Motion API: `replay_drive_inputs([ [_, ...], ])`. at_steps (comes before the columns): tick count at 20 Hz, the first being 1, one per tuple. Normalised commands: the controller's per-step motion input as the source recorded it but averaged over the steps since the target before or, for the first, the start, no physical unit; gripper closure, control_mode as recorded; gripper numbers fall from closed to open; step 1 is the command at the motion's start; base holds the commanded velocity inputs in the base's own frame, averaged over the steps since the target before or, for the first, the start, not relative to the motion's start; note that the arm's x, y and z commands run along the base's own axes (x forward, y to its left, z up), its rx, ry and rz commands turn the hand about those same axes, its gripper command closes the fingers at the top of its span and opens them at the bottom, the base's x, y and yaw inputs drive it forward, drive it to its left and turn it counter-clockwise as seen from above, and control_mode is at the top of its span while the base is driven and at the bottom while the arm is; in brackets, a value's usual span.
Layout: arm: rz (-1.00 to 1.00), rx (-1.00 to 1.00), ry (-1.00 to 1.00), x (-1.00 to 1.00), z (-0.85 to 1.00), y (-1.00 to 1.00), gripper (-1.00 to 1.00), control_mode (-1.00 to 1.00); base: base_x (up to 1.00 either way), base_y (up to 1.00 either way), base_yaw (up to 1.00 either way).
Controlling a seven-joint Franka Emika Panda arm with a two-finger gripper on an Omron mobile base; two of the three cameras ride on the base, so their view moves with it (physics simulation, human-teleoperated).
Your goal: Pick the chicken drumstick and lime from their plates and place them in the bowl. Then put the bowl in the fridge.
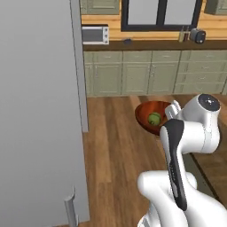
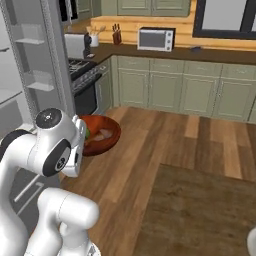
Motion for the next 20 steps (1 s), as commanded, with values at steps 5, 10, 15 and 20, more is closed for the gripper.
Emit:
replay_drive_inputs([
  [5, 0.00, 0.00, 0.00, 0.00, 0.00, 0.00, 1.00, 1.00, 0.90, 0.00, 0.00],
  [10, 0.00, 0.00, 0.00, 0.00, 0.00, 0.00, 1.00, 1.00, 0.67, 0.00, 0.10],
  [15, 0.00, 0.00, 0.00, 0.00, 0.00, 0.00, 1.00, 1.00, 0.14, 0.00, 0.45],
  [20, 0.00, 0.00, 0.00, 0.00, 0.00, 0.00, 1.00, 1.00, 0.48, -0.01, 0.45],
])
